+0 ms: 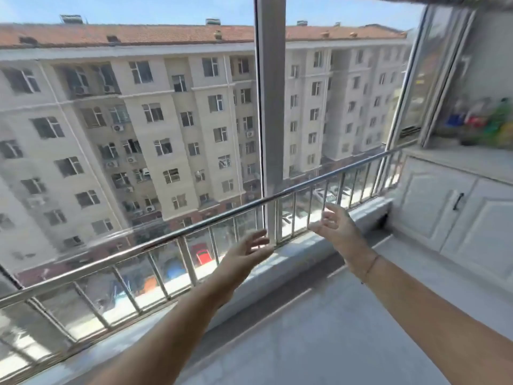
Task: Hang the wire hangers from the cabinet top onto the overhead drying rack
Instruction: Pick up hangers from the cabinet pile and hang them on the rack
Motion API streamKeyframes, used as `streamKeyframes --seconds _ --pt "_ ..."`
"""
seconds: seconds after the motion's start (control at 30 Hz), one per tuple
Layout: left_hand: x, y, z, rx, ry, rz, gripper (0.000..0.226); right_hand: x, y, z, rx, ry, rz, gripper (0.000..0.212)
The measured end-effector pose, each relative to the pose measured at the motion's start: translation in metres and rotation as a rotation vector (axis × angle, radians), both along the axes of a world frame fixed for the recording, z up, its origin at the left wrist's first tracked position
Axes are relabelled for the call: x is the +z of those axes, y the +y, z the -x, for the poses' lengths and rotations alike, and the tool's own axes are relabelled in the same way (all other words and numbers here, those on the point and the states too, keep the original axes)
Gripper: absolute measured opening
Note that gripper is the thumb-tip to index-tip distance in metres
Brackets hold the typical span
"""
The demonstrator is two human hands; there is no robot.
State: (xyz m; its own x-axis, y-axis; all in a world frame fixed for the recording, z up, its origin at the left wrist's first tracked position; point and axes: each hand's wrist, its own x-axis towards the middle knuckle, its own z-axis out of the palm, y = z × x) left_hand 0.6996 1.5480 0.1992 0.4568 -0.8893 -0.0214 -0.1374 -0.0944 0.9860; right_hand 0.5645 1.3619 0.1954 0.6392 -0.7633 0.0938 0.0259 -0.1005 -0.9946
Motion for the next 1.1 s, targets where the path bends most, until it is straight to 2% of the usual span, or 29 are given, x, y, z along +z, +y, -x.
streamKeyframes --seconds 0.07,0.17,0.3,0.47,0.73,0.87,1.1 --pt "-0.004 -0.047 0.030 -0.042 0.007 0.004 0.056 -0.004 -0.041 0.037 -0.071 0.002 0.012 0.060" --pt "-0.010 -0.112 0.070 -0.107 0.003 0.009 0.047 -0.006 -0.094 0.092 -0.159 0.014 0.034 0.066" --pt "-0.012 -0.194 0.117 -0.195 0.002 0.008 0.049 -0.007 -0.151 0.160 -0.269 0.008 0.029 0.073" --pt "-0.018 -0.297 0.162 -0.309 -0.008 0.016 0.049 -0.016 -0.219 0.227 -0.447 -0.003 0.026 0.071" --pt "-0.034 -0.481 0.214 -0.493 0.025 0.020 0.047 -0.031 -0.358 0.307 -0.637 0.022 0.024 0.072" --pt "-0.031 -0.574 0.235 -0.560 0.059 -0.009 0.054 -0.028 -0.428 0.334 -0.726 0.018 0.003 0.068" --pt "-0.027 -0.721 0.291 -0.654 0.052 -0.022 0.046 -0.033 -0.538 0.388 -0.865 -0.005 -0.038 0.064"
